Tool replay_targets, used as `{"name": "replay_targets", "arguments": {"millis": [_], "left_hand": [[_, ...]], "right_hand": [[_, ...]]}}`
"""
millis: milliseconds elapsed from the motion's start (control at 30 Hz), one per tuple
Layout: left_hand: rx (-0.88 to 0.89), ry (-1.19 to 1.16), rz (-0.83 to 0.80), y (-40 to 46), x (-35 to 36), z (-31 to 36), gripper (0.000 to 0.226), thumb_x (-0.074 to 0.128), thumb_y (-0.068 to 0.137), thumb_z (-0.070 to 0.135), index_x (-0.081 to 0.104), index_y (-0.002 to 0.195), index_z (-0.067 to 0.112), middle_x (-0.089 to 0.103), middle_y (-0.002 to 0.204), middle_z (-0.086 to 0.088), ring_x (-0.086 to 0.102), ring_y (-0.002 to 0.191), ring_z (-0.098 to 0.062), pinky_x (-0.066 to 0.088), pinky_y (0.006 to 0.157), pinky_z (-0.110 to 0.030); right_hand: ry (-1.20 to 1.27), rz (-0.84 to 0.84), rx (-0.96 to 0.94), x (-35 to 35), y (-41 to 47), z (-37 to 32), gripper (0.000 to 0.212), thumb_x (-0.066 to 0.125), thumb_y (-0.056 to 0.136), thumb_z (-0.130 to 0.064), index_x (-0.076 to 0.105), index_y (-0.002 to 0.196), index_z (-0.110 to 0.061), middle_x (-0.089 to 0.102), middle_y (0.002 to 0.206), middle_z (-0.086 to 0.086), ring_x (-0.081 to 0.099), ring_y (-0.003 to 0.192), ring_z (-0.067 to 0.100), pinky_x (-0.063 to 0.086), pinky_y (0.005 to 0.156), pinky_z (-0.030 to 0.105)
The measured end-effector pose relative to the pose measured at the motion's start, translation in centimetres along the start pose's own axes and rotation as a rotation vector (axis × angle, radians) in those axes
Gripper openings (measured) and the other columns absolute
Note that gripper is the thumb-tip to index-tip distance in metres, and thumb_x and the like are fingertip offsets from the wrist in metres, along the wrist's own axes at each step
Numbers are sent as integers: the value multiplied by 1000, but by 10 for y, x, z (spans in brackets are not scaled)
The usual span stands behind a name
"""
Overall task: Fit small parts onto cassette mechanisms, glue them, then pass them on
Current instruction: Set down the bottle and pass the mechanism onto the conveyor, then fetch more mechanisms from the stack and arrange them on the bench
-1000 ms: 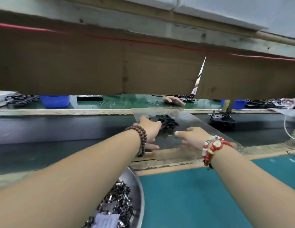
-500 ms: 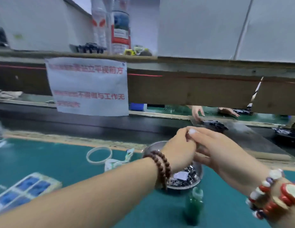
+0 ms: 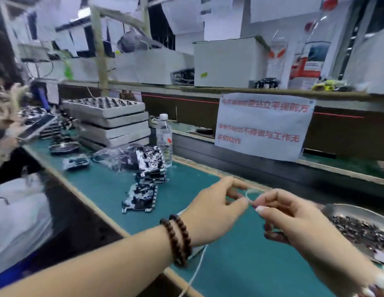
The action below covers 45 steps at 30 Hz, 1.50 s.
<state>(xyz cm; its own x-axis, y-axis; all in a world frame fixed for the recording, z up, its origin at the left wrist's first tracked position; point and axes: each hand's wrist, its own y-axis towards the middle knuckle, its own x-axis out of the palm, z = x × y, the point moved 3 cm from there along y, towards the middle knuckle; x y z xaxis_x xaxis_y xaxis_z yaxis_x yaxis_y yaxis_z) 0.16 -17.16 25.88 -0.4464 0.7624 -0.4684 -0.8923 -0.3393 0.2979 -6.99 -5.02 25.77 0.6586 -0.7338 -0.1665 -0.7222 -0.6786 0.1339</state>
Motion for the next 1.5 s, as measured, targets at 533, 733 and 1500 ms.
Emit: {"name": "replay_targets", "arguments": {"millis": [533,733,1500], "left_hand": [[-808,708,221,42,-124,-208,87,54,82,55,4,147,26,-3,156,-8,-2,141,-38,13,109,-56],[-920,785,88,49,-113,-247,98,50,77,66,-10,147,30,-8,156,-3,15,136,-40,24,100,-57],[-554,67,-695,65,-94,-45,46,62,68,50,60,113,39,66,106,4,61,96,-22,49,71,-30]], "right_hand": [[-163,-135,42,125,86,23,35,50,79,-5,58,50,-23,52,51,-8,51,43,6,46,55,27],[-208,-248,100,160,110,30,23,48,83,-2,57,66,-15,59,60,-2,53,45,8,46,51,26],[-931,-23,-464,60,72,-6,29,69,76,-44,45,91,-41,46,84,-24,41,92,8,34,71,29]]}}
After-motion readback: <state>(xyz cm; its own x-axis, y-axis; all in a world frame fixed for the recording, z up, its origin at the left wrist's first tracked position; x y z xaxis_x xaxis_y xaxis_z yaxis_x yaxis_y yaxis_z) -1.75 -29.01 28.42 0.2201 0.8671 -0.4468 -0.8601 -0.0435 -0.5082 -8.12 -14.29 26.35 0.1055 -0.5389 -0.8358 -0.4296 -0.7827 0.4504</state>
